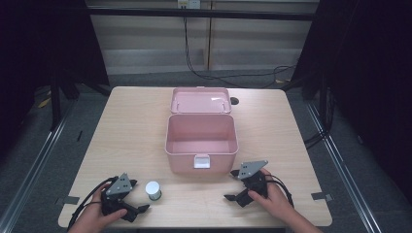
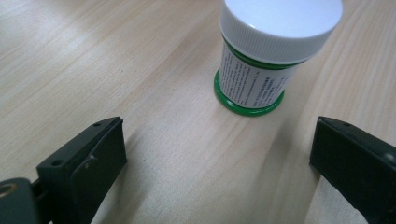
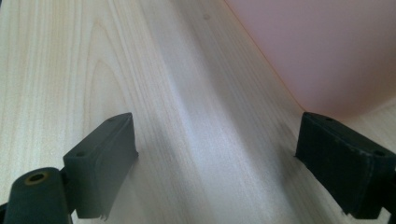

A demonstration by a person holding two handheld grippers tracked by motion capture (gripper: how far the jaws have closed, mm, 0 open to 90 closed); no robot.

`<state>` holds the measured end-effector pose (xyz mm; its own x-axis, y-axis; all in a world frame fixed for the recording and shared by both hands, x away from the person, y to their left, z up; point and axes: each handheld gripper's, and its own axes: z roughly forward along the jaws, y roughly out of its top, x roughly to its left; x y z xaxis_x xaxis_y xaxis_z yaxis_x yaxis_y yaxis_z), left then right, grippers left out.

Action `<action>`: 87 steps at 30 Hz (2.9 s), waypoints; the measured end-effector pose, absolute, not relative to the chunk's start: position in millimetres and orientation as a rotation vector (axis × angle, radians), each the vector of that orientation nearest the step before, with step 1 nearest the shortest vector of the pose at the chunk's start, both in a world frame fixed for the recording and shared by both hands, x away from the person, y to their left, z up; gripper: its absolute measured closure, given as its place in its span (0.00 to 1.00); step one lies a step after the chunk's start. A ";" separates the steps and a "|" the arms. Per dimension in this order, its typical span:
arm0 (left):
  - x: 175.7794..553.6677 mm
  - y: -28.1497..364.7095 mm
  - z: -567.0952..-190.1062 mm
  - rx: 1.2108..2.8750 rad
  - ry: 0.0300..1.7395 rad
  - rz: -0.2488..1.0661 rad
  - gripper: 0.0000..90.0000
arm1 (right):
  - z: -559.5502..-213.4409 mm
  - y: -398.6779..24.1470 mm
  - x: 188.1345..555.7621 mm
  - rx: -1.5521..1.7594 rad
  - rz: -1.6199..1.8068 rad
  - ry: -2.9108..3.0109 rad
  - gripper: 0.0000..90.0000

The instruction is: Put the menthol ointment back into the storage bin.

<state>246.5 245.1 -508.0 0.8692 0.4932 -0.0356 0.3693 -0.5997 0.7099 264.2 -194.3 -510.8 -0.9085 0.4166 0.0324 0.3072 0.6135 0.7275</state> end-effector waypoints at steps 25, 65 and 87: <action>250.5 214.1 -476.6 2.587 0.717 0.062 0.19 | -510.6 -191.9 262.3 0.663 1.158 2.673 0.13; 294.6 156.1 -437.2 2.809 0.905 -0.149 0.44 | -510.8 -190.7 261.5 0.674 1.157 2.663 0.12; 300.1 153.4 -422.3 2.829 1.082 -0.229 0.56 | -510.7 -190.7 261.4 0.676 1.156 2.664 0.12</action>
<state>300.1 153.4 -422.3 0.7355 0.6539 -0.1771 0.6697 -0.7414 0.0436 261.4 -190.7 -510.7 -0.8851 0.4643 0.0327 0.3410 0.5991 0.7244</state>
